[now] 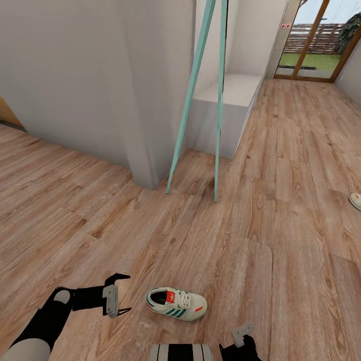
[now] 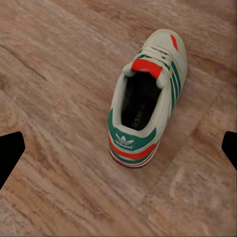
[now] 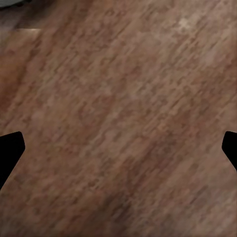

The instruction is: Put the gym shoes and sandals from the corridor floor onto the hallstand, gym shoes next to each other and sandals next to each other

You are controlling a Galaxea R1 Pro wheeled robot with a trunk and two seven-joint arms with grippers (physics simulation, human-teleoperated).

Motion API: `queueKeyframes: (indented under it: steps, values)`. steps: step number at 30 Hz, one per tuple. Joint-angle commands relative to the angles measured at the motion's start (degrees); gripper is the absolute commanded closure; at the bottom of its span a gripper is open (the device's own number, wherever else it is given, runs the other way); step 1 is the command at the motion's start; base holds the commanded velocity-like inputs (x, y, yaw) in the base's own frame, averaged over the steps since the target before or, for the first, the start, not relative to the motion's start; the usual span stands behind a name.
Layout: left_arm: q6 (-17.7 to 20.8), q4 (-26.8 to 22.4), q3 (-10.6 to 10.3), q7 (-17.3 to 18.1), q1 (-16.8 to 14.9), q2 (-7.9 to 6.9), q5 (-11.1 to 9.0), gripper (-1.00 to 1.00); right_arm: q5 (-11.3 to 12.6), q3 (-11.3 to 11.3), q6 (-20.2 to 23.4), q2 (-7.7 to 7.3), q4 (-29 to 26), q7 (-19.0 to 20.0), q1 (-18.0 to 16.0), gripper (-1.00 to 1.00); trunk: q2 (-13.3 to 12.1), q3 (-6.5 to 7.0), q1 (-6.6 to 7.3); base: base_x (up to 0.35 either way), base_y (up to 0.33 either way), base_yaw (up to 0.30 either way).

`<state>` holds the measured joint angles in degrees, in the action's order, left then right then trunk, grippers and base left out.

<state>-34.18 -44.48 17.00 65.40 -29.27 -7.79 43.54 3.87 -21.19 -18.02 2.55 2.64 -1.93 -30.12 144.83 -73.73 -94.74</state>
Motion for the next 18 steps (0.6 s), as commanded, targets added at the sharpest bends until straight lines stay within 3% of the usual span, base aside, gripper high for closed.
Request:
queueKeyframes:
  steps: [1, 4, 8, 15, 18]
  values:
    - [0.0, 0.3, 0.0, 0.0, 0.0, 0.03, 0.0, -1.0, 0.0, 0.0, 0.0, 0.0, 0.0, 0.0, 0.0, -1.0, 0.0, 0.0, 0.0, 0.0, 0.0, 0.0]
    - [0.0, 1.4, -0.2, 0.0, -0.1, 0.19, 0.0, -1.0, 0.0, 0.0, 0.0, 0.0, 0.0, 0.0, 0.0, -1.0, 0.0, 0.0, 0.0, 0.0, 0.0, 0.0]
    - [0.1, 8.2, -0.3, 0.0, -3.5, 0.46, 0.5, -1.0, 0.0, 0.0, 0.0, 0.0, 0.0, 0.0, 0.2, -1.0, 0.0, 0.0, 0.0, 0.0, 0.0, 0.0]
    - [0.1, 10.7, -0.4, -0.1, -5.3, 0.5, 2.1, -1.0, 0.0, -0.1, 0.0, 0.0, 0.0, 0.0, 0.2, -1.0, 0.0, 0.0, 0.0, 0.0, 0.0, 0.0]
    - [1.2, 12.9, -0.3, -0.1, -7.6, 0.31, 3.0, -1.0, 0.0, -0.1, 0.0, 0.0, 0.0, 0.0, 0.3, -1.0, 0.0, 0.0, 0.0, 0.0, 0.0, 0.0]
